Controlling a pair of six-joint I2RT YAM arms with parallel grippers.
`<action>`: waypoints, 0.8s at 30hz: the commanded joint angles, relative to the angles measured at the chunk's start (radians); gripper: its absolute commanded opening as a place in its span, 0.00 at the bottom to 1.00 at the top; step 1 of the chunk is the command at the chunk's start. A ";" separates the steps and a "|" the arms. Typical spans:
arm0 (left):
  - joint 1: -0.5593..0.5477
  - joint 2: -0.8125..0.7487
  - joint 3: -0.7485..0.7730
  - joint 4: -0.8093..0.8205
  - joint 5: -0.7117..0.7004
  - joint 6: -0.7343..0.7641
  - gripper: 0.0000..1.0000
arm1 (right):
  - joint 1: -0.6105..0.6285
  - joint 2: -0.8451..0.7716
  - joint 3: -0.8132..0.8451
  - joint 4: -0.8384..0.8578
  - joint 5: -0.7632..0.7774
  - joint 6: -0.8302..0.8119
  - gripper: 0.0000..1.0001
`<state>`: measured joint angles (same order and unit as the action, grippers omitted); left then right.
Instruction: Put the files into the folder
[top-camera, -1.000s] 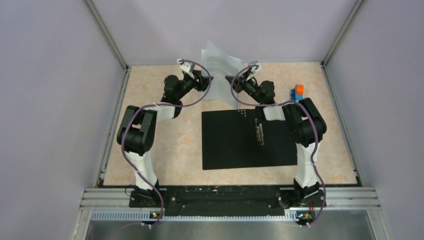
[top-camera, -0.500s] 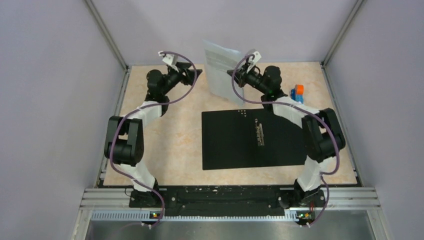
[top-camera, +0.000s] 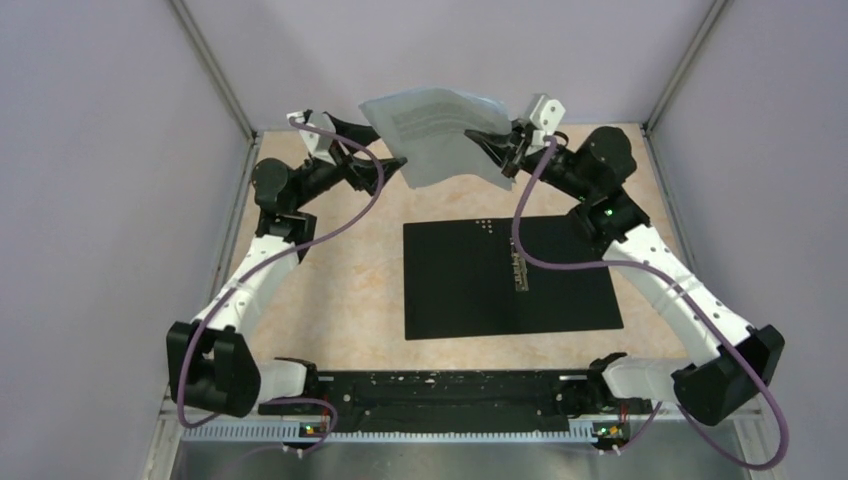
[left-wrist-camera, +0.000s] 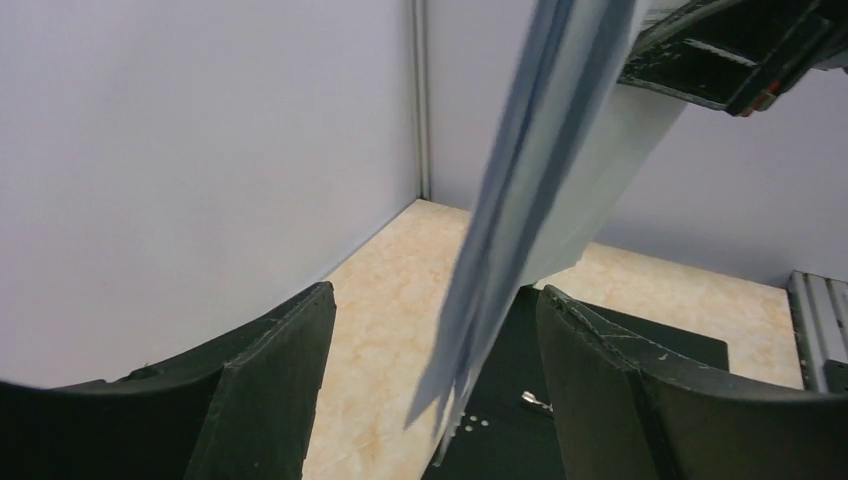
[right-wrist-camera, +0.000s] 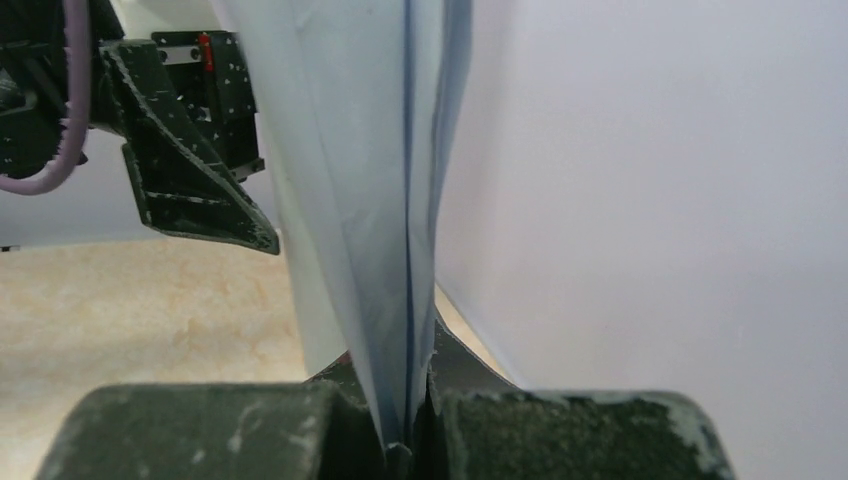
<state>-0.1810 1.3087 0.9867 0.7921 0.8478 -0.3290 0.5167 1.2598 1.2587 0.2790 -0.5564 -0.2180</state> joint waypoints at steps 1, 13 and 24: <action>-0.050 -0.123 0.010 -0.147 0.034 0.090 0.79 | 0.006 -0.085 0.028 -0.081 -0.031 -0.008 0.00; -0.174 -0.167 0.098 -0.253 0.029 0.133 0.60 | 0.007 -0.200 0.026 -0.120 -0.064 0.115 0.00; -0.180 -0.127 0.142 -0.209 0.084 -0.107 0.00 | -0.042 -0.176 0.020 -0.160 -0.095 0.257 0.00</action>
<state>-0.3565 1.1690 1.0622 0.5652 0.9035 -0.3202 0.5098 1.0649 1.2587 0.1127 -0.6170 -0.0620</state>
